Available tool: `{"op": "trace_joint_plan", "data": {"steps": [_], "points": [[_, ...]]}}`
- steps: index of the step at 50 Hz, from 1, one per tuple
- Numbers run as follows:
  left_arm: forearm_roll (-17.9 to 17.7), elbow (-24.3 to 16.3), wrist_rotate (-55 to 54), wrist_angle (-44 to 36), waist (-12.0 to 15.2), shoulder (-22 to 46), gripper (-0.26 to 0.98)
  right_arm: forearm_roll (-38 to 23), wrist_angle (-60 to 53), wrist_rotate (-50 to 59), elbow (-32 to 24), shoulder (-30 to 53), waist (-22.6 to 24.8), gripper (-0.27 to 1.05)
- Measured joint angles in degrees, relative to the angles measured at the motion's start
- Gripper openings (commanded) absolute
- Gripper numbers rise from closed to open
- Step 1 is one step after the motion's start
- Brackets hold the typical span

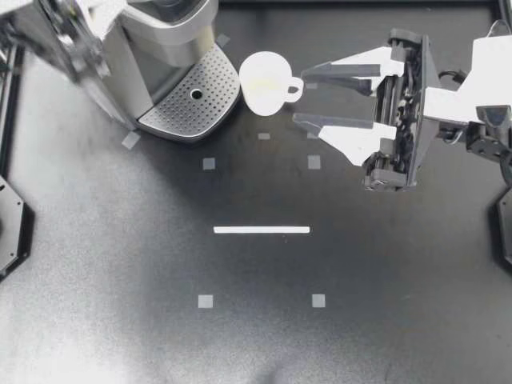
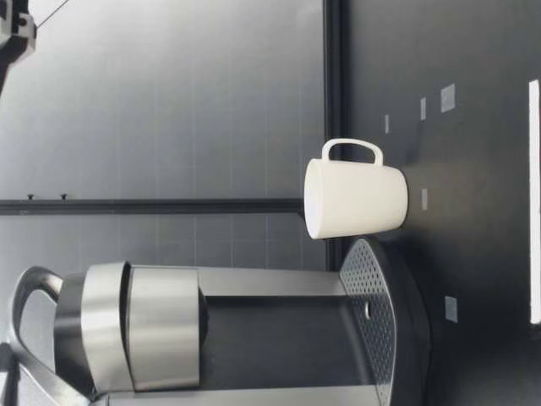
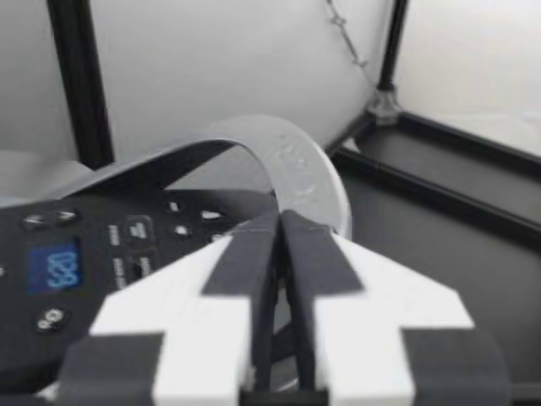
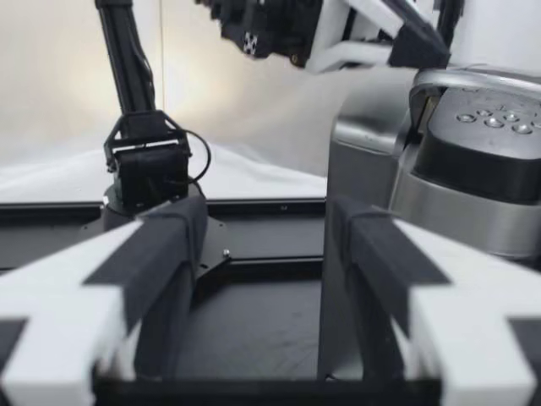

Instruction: Place the coffee capsule inside the capsule container, then place the cup onto the center of the cup tray.

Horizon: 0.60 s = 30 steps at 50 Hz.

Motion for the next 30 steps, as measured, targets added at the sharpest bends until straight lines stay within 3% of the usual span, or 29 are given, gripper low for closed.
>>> {"op": "trace_joint_plan", "data": {"steps": [10, 30], "points": [[-0.35, -0.09, -0.09, 2.29, -2.02, 2.37, 0.13, 0.00, -0.18, 0.00, 0.00, 0.00, 0.18, 0.60], [-2.46, -0.79, 0.00, 2.99, -3.43, 6.42, 0.13, 0.00, -0.26, 0.00, 1.32, 0.00, 0.44, 0.60]]}}
